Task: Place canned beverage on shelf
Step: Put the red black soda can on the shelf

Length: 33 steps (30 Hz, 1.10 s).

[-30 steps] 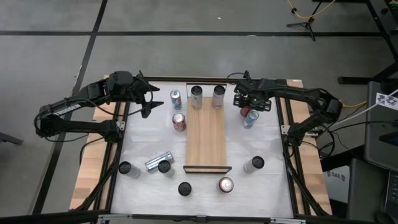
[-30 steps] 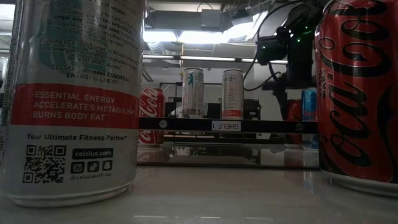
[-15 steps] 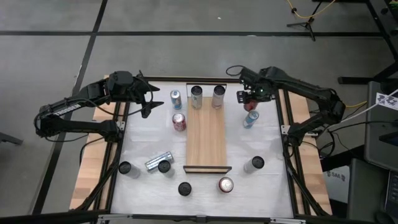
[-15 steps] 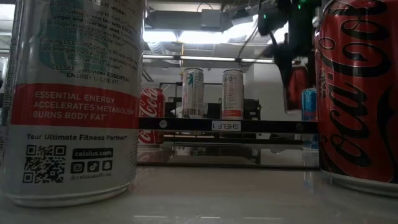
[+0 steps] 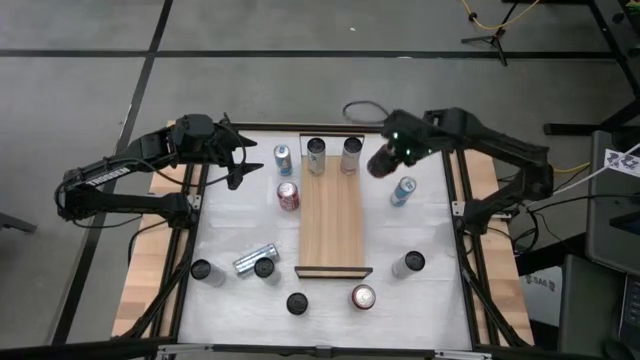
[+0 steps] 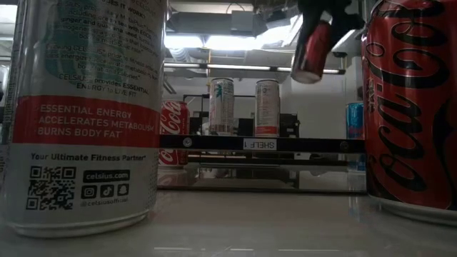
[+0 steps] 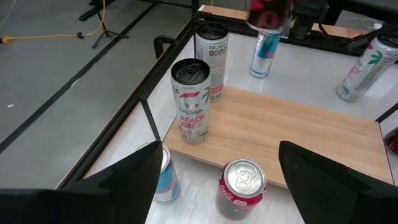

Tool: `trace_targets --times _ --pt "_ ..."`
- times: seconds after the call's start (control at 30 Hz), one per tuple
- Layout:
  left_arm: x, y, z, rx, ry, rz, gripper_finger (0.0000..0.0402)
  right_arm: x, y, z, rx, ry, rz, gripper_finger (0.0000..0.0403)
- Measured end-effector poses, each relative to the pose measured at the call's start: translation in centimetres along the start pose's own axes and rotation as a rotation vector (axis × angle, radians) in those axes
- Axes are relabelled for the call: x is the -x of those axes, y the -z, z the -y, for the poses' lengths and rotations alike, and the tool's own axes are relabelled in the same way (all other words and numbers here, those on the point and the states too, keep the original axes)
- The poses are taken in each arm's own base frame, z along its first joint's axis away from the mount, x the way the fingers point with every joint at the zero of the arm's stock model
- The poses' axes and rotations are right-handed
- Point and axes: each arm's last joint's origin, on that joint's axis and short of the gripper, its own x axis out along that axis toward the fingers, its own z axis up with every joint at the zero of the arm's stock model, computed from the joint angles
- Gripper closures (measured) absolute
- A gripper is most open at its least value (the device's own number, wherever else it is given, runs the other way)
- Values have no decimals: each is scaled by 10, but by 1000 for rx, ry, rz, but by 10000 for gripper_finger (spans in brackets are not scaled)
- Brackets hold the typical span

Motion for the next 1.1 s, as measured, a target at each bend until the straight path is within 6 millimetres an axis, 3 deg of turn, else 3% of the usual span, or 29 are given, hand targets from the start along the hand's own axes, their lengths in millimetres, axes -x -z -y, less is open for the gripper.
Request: trace_targets --times 0.37,0.6,0.83,1.1 --pt "0 0 0 3 1 0 88 -2 61 -67 401 -164 -71 116" --pt "-1 0 3 65 29 -3 88 -21 89 -99 660 -256 -181 116" --pt "0 0 10 105 55 -6 88 -46 106 -119 821 -229 -243 115" --pt "0 0 18 116 45 -4 88 -77 109 -130 898 -181 -294 114"
